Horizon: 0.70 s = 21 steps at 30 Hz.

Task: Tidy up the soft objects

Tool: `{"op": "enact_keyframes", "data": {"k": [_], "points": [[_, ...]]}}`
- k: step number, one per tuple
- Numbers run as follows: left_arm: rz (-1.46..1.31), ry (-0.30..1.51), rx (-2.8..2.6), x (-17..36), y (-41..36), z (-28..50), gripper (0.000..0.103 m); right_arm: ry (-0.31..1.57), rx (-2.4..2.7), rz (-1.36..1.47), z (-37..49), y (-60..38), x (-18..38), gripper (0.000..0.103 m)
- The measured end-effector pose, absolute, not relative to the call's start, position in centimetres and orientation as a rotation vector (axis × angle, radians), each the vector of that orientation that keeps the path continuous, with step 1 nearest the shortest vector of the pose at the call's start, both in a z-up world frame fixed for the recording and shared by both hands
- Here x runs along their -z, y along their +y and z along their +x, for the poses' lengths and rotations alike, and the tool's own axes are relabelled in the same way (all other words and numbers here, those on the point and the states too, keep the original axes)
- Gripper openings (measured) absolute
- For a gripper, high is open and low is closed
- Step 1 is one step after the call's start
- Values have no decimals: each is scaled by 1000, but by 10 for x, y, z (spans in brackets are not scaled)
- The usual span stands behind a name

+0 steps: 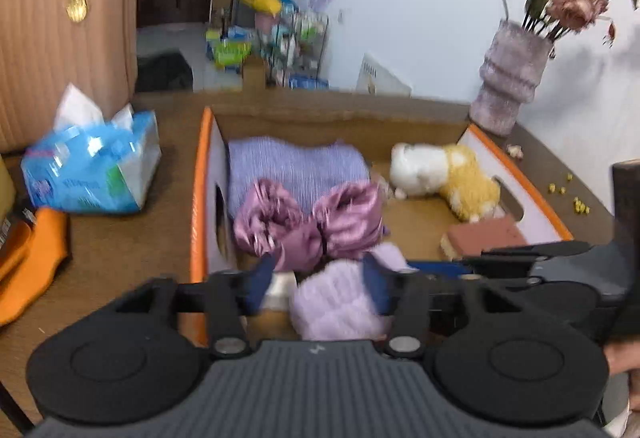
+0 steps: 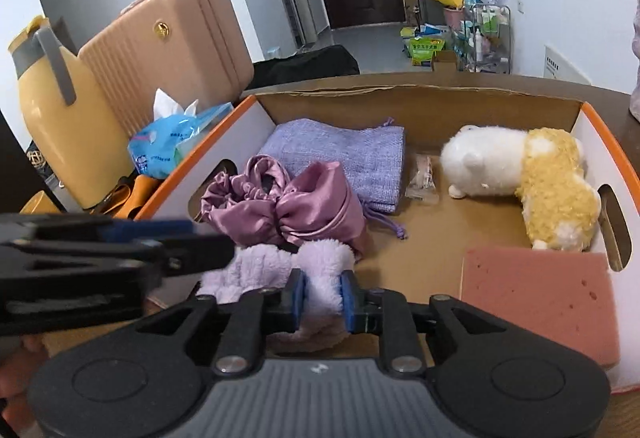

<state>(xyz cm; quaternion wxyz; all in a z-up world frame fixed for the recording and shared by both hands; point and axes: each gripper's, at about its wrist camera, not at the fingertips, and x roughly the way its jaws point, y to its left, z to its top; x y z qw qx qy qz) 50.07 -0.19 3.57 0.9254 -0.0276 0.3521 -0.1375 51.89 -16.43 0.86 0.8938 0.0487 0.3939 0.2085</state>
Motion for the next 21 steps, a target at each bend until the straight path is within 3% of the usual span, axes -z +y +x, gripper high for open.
{"op": "enact_keyframes", "data": {"k": [2,4,10,14,17,21], "points": [[-37,692,269,-46,0,493,61,832,-415,104,524,-170,-11,37],[-26,683,251,-58,1,490,63,826,-404,111,519,-176,-19,55],[9,589,197,-110,10,446,74,672,-362,65,477,-214,-84,67],[19,492,156,-146,21,397,77,539,-315,11,429,-244,-137,71],[9,453,146,-162,29,362,80,448,-277,-25,386,-272,-165,81],[24,423,133,-175,25,333,80,400,-247,-15,347,-295,-184,82]]}}
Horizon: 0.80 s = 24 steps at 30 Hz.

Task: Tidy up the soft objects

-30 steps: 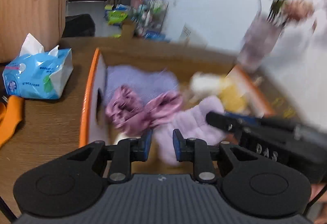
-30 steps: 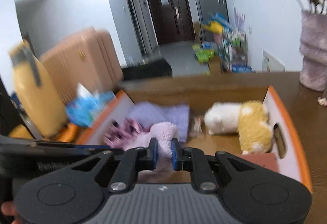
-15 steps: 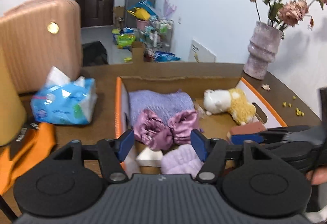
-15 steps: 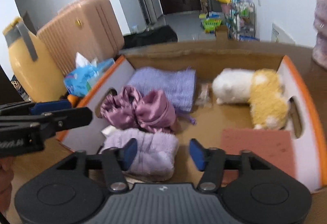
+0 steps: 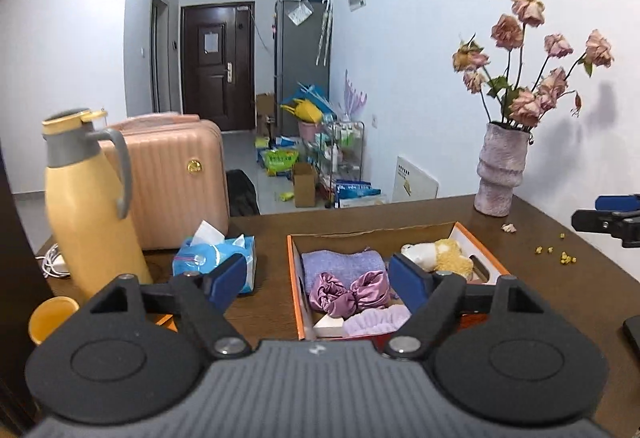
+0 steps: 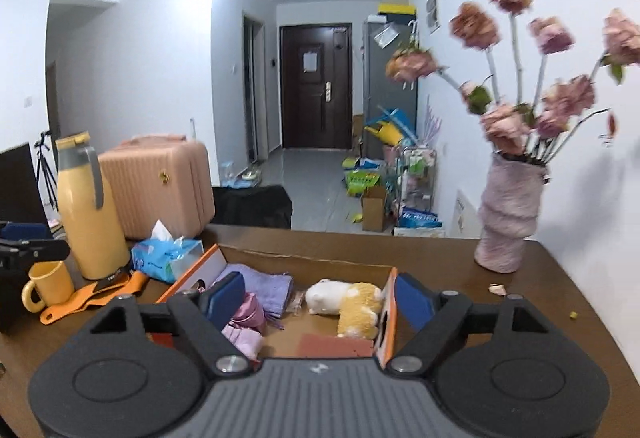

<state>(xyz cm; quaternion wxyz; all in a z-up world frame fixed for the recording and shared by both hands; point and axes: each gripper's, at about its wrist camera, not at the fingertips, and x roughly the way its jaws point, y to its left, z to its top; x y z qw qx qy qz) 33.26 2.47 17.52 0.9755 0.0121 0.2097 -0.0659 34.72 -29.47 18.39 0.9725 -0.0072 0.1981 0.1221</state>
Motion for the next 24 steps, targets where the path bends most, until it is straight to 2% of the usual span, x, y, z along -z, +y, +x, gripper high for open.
{"op": "enact_keyframes", "data": {"k": [4,7,9,15,21,24], "points": [[19,387,148,-184,17,304,81,353,-267,-26,315,-296,-195,82],[17,340,135,-172,17,263,86,298,-272,-24,283,-299,-192,83],[28,310,127,-155,17,233,86,265,-301,-10,255,-301,-178,86],[43,281,59,-97,8,159,86,272,-385,53,182,-295,-123,86],[1,402,41,-53,9,116,86,340,-374,37,128,-296,-71,85],[1,411,45,-45,13,103,86,381,-379,68,113,-303,-56,82]]}}
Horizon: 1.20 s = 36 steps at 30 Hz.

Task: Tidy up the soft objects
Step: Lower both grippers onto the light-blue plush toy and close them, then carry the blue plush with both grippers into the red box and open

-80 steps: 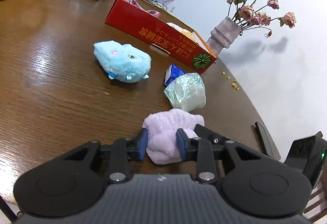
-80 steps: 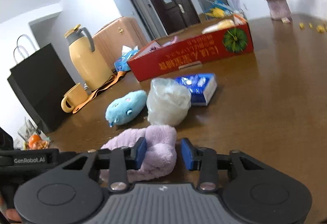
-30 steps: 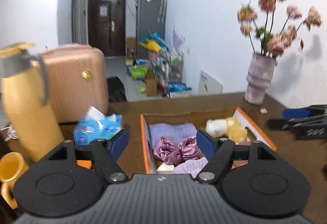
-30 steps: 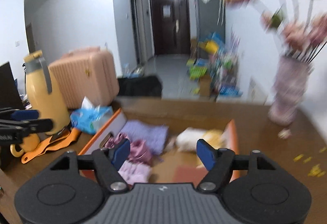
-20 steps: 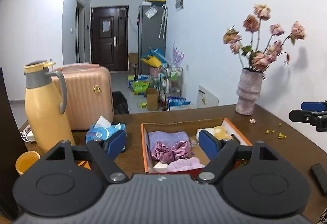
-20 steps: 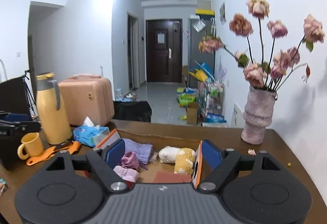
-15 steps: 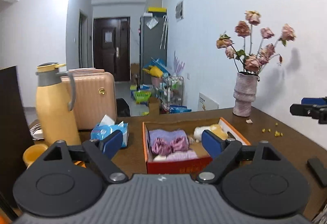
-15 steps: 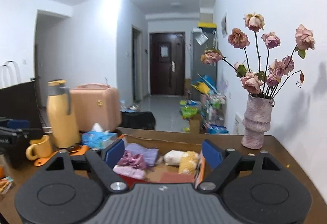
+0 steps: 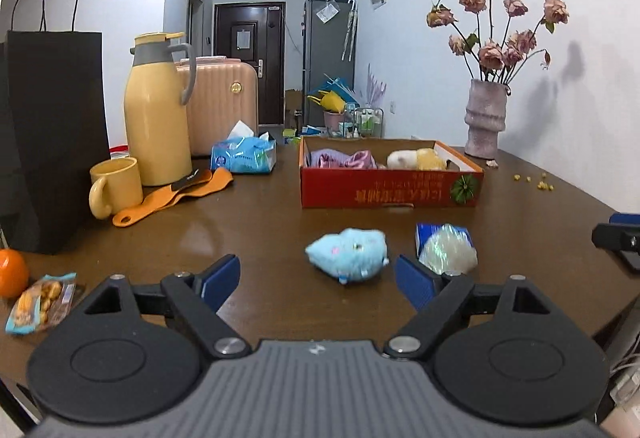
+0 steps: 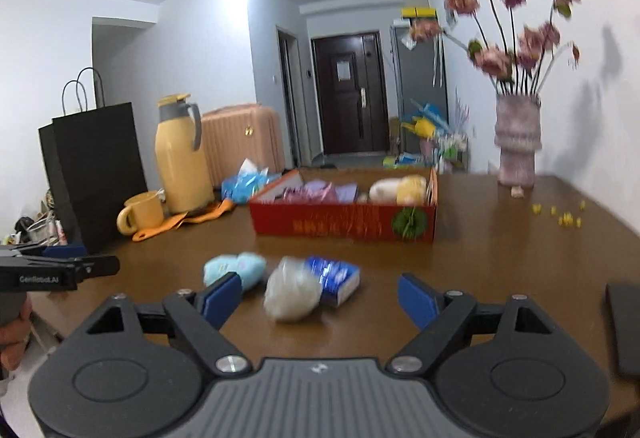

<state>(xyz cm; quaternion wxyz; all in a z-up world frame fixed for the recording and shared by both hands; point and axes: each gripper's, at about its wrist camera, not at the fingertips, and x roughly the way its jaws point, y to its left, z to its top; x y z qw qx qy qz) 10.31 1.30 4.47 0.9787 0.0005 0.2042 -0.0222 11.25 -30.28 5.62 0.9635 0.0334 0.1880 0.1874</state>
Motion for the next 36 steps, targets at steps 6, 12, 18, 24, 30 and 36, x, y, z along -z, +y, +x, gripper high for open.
{"op": "enact_keyframes", "data": {"k": [6,12,18,24,30,36], "points": [[-51,441,42,-40,23,112,86,368,-450,53,101,-289,-51,77],[-127,528,51,-22,31,152,86,398,-548,85,138,-250,-43,64],[-236,628,119,-4,38,206,77,499,-489,153,219,-203,-22,64],[-399,720,177,18,54,263,58,559,-526,89,295,-159,-12,55],[-417,726,252,26,58,284,41,651,-570,45,332,-142,10,45],[-433,701,303,28,60,287,28,707,-624,128,340,-152,13,40]]}}
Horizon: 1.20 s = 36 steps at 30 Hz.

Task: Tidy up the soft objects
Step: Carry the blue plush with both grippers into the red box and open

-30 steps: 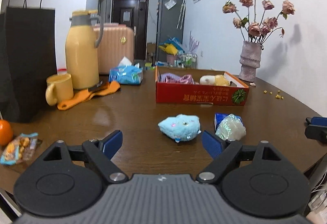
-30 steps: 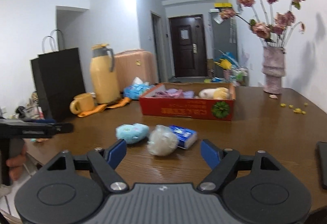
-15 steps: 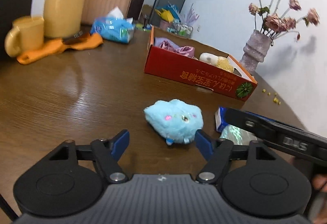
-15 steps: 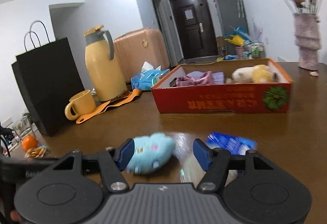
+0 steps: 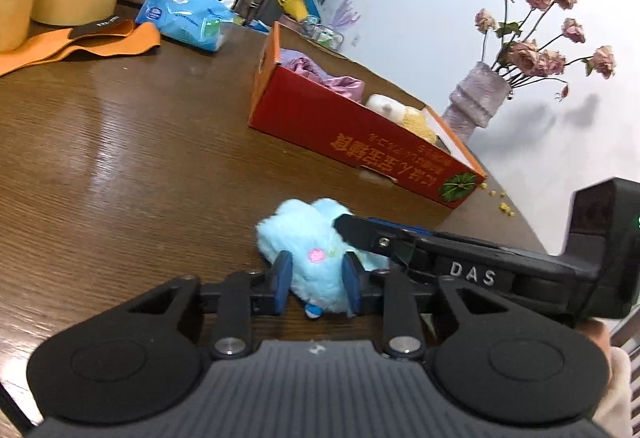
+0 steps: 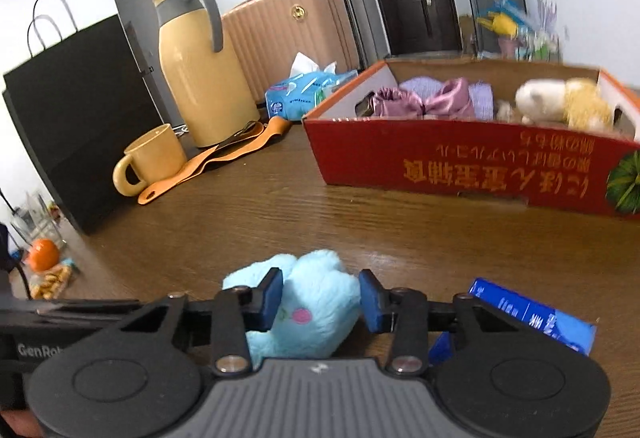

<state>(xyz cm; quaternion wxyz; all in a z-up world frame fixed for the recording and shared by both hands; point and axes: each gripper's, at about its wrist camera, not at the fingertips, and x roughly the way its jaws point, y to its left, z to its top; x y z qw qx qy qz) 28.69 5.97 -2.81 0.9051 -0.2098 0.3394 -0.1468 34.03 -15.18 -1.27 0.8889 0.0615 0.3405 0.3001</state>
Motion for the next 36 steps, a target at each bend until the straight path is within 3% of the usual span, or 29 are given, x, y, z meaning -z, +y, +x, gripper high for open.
{"op": "enact_keyframes", "data": {"k": [5,14,22,28,36], "points": [[-451,671,305,18,62,278,27,771,-665,251,351,-165,11,34],[-360,523,385,-42,31,217,27,525,-656,254,258,-201,-54,32],[-283,520,495,-54,-25,215,27,453,-548,365,211,-268,-51,29],[-246,512,526,-69,-49,270,27,438,-524,417,241,-295,-51,28],[-191,552,565,-83,-60,438,31,468,-466,408,395,-296,-69,28]]}}
